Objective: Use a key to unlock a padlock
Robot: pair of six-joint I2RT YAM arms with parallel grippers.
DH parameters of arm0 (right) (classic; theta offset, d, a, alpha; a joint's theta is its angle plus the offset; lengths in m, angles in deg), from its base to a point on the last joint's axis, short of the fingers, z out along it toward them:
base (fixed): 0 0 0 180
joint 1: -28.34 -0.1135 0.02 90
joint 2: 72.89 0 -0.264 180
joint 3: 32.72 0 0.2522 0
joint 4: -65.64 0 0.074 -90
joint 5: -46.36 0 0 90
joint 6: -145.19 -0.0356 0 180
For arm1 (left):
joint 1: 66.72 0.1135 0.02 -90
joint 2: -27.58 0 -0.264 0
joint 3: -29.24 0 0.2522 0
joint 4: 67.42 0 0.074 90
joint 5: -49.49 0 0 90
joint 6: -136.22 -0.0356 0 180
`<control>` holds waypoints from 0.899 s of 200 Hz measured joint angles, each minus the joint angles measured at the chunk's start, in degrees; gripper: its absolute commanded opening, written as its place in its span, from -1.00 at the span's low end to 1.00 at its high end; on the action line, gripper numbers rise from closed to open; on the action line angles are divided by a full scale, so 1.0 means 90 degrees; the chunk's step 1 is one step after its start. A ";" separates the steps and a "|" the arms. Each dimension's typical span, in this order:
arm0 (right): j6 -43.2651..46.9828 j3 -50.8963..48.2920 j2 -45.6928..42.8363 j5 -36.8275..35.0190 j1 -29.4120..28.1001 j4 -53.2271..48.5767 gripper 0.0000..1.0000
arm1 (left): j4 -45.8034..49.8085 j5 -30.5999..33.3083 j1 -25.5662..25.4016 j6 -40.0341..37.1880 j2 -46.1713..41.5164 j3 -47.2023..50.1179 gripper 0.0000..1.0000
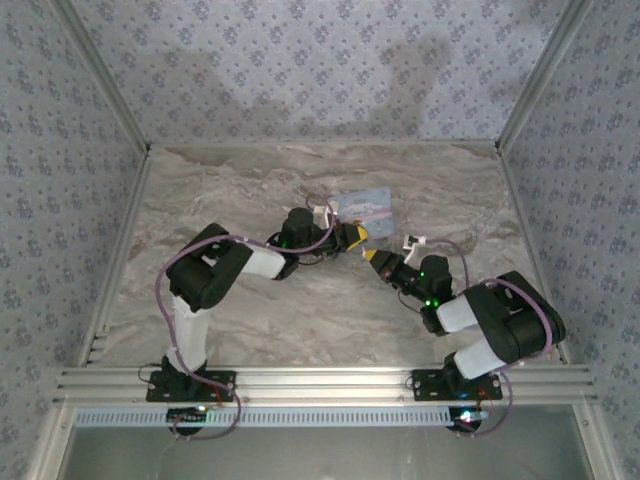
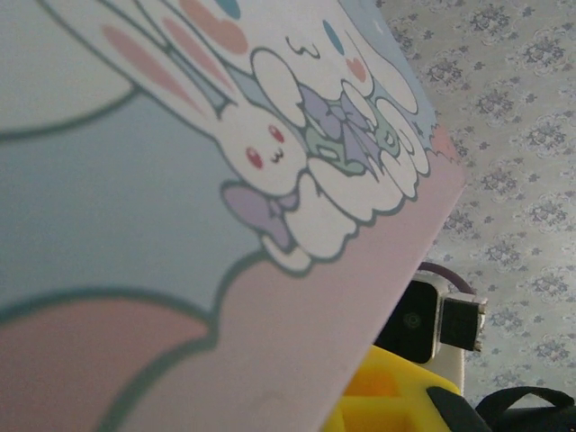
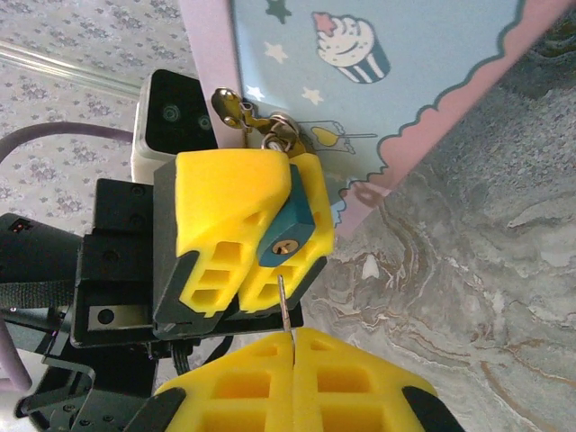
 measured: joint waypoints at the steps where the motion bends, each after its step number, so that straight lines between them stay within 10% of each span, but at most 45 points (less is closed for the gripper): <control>1: -0.0005 0.0000 0.0010 0.0002 0.0000 0.0007 -1.00 | -0.0007 0.0000 0.0000 0.0005 0.0000 0.0002 -1.00; 180: -0.0330 0.0046 0.0265 0.0000 0.0090 0.0476 -1.00 | -0.0289 0.0000 -0.0002 0.0187 0.0002 0.0053 -1.00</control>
